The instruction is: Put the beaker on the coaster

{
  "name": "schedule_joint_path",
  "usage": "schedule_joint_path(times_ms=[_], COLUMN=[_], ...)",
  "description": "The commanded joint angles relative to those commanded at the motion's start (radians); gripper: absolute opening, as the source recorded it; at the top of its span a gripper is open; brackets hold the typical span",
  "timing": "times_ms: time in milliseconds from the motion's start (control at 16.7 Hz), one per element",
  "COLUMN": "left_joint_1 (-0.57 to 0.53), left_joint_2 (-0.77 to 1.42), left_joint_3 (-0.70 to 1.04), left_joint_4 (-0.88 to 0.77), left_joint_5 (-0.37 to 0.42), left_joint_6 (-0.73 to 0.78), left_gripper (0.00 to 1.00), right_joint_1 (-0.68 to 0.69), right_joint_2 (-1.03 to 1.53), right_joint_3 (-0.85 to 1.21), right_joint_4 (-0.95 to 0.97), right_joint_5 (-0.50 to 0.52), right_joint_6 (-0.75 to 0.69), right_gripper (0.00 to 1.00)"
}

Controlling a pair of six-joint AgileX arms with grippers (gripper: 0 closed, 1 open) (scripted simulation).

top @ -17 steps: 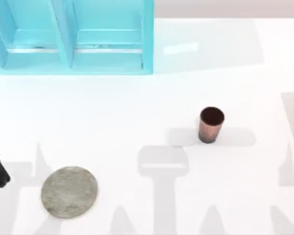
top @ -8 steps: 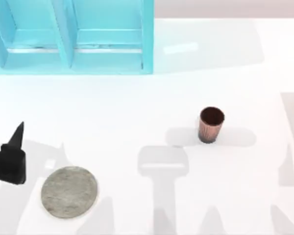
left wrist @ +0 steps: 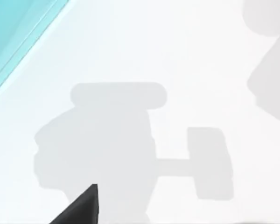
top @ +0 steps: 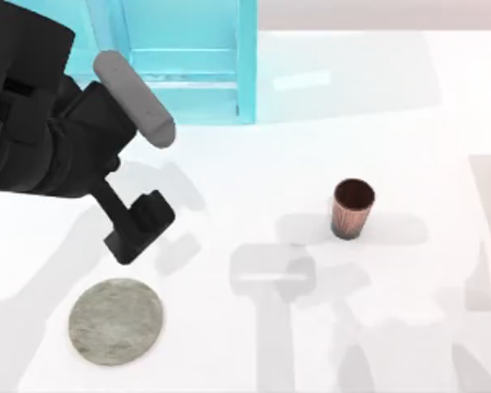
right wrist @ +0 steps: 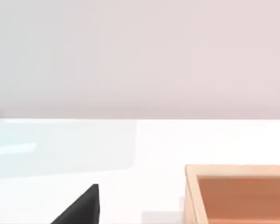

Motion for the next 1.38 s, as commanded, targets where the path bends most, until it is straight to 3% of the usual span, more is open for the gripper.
schedule_joint_path(times_ms=[480, 840, 1140, 1380], left_joint_1=[-0.192, -0.226, -0.214, -0.21], left_joint_2=[0.763, 1.1, 1.217, 1.232], left_joint_3=[0.779, 1.269, 1.512, 1.55], left_joint_4=[-0.434, -0.641, -0.721, -0.732], left_joint_5=[0.109, 0.17, 0.196, 0.2], left_joint_6=[0.265, 0.364, 0.392, 0.395], left_gripper=[1.0, 1.0, 1.0, 1.0], right_joint_1=[0.0, 0.0, 0.0, 0.0], right_joint_2=[0.0, 0.0, 0.0, 0.0], right_joint_3=[0.0, 0.0, 0.0, 0.0], right_joint_4=[0.0, 0.0, 0.0, 0.0], right_joint_5=[0.0, 0.0, 0.0, 0.0], right_joint_6=[0.0, 0.0, 0.0, 0.0], right_gripper=[1.0, 1.0, 1.0, 1.0])
